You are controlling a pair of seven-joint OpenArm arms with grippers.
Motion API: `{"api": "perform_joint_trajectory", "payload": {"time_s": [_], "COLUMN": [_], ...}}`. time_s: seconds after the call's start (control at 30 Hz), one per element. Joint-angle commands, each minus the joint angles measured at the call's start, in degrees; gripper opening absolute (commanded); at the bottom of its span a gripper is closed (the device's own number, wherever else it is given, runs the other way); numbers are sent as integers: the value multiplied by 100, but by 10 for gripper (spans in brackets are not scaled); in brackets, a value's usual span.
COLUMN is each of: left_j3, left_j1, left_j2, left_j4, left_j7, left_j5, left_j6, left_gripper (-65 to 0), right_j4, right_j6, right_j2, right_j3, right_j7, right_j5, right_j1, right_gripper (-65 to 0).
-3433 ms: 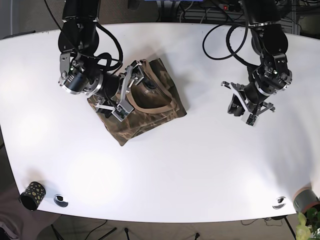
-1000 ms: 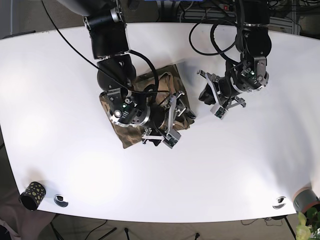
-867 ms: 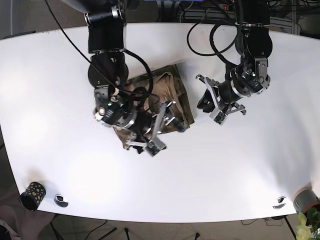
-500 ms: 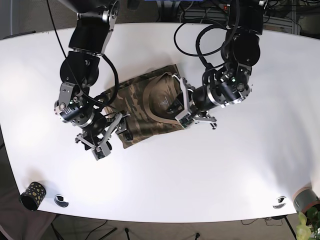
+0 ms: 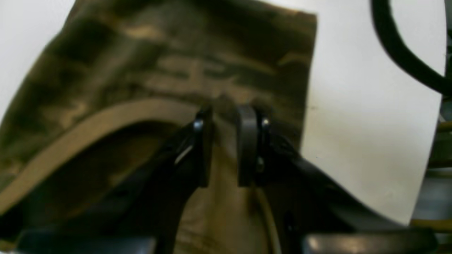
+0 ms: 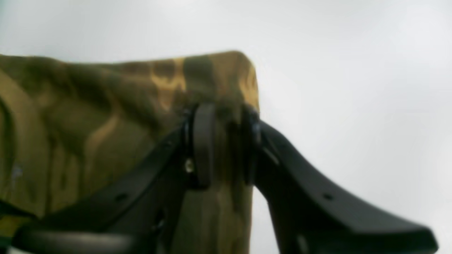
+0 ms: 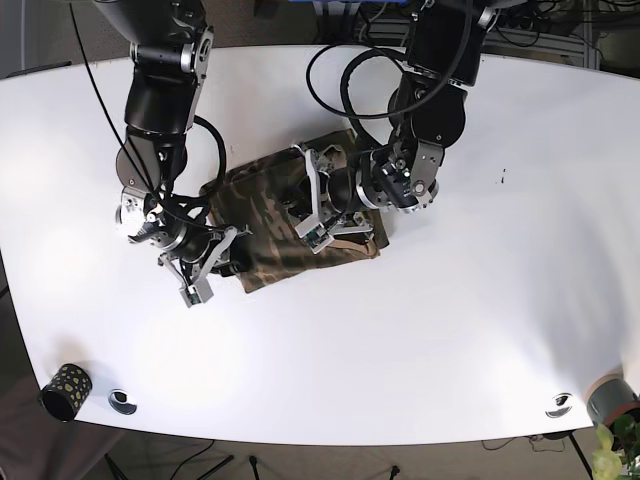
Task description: Fold the T-shirt properly
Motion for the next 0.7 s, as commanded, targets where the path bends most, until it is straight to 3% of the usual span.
{"api": "perform_joint_trajectory", "payload": {"time_s": [0.0, 0.13, 0.3, 0.5, 0.67], "left_j3": [14, 23, 14, -179, -759], "left_j1": [-77, -95, -165, -315, -174], "left_j2": [-176, -563, -1125, -1635, -1679], "left_j4": [-127, -355, -329, 216, 1148], "left_j7": [-102, -111, -111, -111, -102], "left_j5": [-109, -117, -126, -153, -153], "left_j6": [-6, -6, -6, -41, -41], "left_gripper": [-542, -542, -542, -542, -542], "right_j4": [-28, -28, 851, 2398, 3286], "right_j6": [38, 38, 38, 38, 38], "right_j2": [165, 218, 253, 165, -134], "right_j3": [12, 12, 20, 20, 12], "right_j7": [212, 195, 133, -720, -1142], "right_j5": [106, 150, 132, 168, 159], "right_j1": [123, -44, -668, -1283, -1433], "right_gripper": [-525, -526, -526, -526, -525]}}
